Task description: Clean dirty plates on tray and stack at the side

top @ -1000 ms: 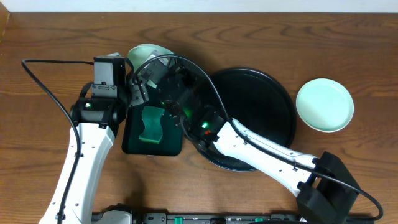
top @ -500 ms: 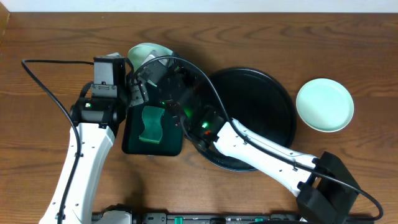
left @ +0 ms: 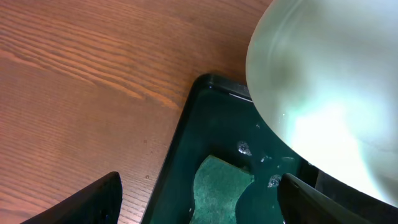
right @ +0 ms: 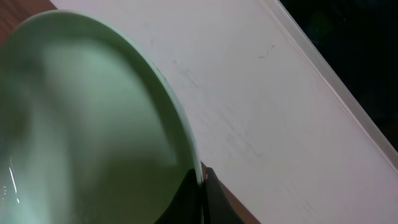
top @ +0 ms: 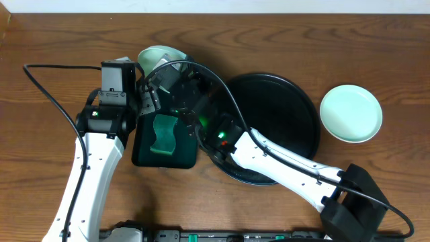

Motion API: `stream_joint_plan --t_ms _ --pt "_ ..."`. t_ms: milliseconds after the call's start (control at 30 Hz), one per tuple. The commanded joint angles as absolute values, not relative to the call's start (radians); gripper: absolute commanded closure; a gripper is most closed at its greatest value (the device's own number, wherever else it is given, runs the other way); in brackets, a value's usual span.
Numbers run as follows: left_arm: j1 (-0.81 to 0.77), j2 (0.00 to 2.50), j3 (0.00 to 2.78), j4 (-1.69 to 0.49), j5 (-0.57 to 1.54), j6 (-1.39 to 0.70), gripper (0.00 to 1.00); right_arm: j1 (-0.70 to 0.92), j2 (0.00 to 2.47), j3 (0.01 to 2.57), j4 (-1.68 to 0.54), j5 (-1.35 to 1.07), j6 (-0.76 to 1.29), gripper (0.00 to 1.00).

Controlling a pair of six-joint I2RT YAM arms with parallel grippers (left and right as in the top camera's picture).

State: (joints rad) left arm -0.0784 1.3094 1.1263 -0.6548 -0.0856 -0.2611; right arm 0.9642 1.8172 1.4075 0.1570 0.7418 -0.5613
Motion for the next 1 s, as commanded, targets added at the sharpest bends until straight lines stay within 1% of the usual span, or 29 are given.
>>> stream_joint_plan --t_ms 0,67,233,300,600,733,900,967 --pt "-0.075 1.311 1.132 -0.658 -0.102 -0.259 0.20 0.968 1.795 1.428 0.163 0.759 -0.564 0.99" --pt "-0.075 1.311 1.132 -0.658 -0.102 -0.259 0.20 0.966 1.795 1.428 0.164 0.759 -0.538 0.99" --pt "-0.075 1.311 1.132 -0.658 -0.102 -0.259 0.20 0.944 1.795 1.428 0.122 0.757 -0.281 0.99" --pt "-0.075 1.311 1.132 -0.658 -0.102 -0.259 0.20 0.932 1.795 1.428 0.066 0.744 -0.156 0.99" --pt "-0.075 1.311 1.132 -0.658 -0.102 -0.259 0.20 0.886 1.795 1.427 -0.179 0.612 0.210 0.99" --pt "-0.075 1.311 1.132 -0.658 -0.102 -0.259 0.20 0.852 1.795 1.427 -0.228 0.518 0.320 0.99" --pt "-0.075 1.311 1.132 -0.658 -0.102 -0.259 0.20 0.800 1.792 1.427 -0.237 0.310 0.346 0.99" --pt "-0.075 1.311 1.132 -0.658 -0.102 -0.259 0.20 0.773 1.785 1.427 -0.249 0.241 0.390 0.99"
